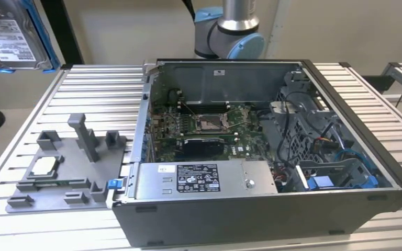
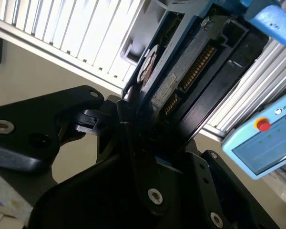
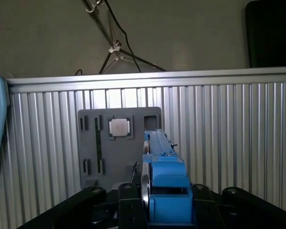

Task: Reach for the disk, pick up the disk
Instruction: 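Pick up the disk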

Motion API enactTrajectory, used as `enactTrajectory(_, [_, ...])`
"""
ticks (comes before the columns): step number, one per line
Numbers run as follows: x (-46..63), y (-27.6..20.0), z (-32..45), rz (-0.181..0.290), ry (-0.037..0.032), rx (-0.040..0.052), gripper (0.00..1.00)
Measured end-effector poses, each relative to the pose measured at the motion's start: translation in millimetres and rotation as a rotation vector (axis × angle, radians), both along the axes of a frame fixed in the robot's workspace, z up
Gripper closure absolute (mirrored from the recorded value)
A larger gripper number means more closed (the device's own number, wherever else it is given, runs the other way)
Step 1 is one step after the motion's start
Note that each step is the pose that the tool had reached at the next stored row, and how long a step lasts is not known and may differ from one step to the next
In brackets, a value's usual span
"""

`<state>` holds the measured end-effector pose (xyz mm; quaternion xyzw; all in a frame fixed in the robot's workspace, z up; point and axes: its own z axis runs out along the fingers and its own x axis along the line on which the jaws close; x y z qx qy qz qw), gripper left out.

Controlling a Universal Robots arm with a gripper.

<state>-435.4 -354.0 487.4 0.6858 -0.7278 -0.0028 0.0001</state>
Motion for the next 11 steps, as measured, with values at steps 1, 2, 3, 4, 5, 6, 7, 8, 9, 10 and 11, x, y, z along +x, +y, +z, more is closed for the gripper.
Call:
enactTrajectory(1, [1.1,0.0,0.0,0.000,0.0000,0.0001,1.00])
enactTrajectory(2, [2.7,0.0,0.0,0.000,0.0000,0.0000,1.00])
enactTrajectory(3, [4.3,0.0,0.0,0.000,-0.0001,0.0001,1.00])
enactTrajectory(4, [5.9,0.0,0.0,0.000,0.0000,0.0001,1.00])
enactTrajectory(5, [8.0,0.0,0.0,0.000,-0.0001,0.0001,1.00])
enactTrajectory(6, [10.1,0.0,0.0,0.000,0.0000,0.0001,1.00])
enactTrajectory(7, [12.5,0.0,-0.1,0.000,0.0000,0.0001,1.00])
enactTrajectory(8, [14.8,0.0,0.0,0.000,0.0000,0.0001,1.00])
enactTrajectory(9, [17.3,0.0,0.0,0.000,0.0001,0.0000,1.00])
enactTrajectory(10, [19.7,0.0,0.0,0.000,0.0001,0.0000,1.00])
enactTrajectory(11, [22.0,0.0,-0.1,0.000,0.0000,0.0001,1.00])
